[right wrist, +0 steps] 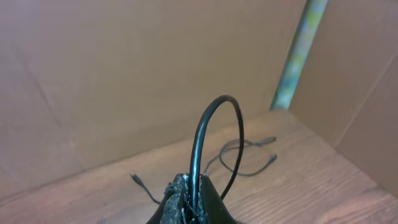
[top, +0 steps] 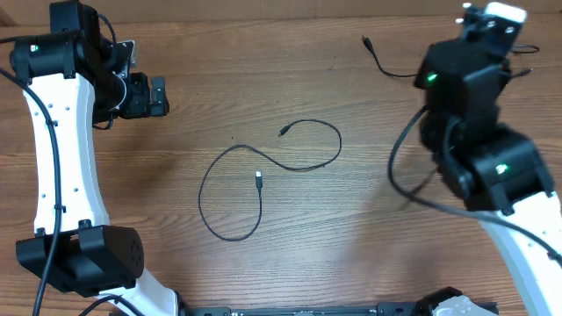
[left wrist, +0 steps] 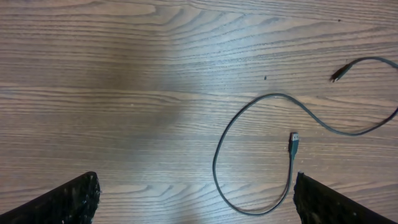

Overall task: Untangle cables
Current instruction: 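Lift the grasped black cable up and carry it toward the upper right, then lower the cable at the upper right and open the right gripper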

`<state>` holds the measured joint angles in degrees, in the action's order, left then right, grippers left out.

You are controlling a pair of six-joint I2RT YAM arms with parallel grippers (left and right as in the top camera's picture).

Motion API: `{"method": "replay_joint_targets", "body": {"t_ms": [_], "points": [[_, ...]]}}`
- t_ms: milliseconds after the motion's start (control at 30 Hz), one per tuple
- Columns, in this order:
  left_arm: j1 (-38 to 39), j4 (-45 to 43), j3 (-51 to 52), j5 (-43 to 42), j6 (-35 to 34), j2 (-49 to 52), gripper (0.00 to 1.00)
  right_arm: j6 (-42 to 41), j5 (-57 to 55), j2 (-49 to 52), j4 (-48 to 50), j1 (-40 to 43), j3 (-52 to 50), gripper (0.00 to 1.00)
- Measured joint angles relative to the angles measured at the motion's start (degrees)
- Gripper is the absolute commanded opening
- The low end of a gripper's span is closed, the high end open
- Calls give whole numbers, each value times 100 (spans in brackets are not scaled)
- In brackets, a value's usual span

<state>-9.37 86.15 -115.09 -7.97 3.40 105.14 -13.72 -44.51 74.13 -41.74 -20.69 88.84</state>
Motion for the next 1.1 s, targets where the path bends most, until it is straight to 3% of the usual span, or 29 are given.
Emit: {"method": "replay_joint_targets", "body": {"t_ms": [167, 433, 667, 1100], "points": [[0, 0, 0, 0, 0, 0, 99, -61, 769, 70, -28, 479, 0, 4], [0, 0, 0, 0, 0, 0, 100, -101, 2277, 254, 208, 522, 0, 4], [0, 0, 0, 0, 0, 0, 99, -133, 2736, 656, 409, 673, 0, 4], [0, 0, 0, -2, 0, 0, 100, -382, 2608, 1676, 472, 2942, 0, 4]]}}
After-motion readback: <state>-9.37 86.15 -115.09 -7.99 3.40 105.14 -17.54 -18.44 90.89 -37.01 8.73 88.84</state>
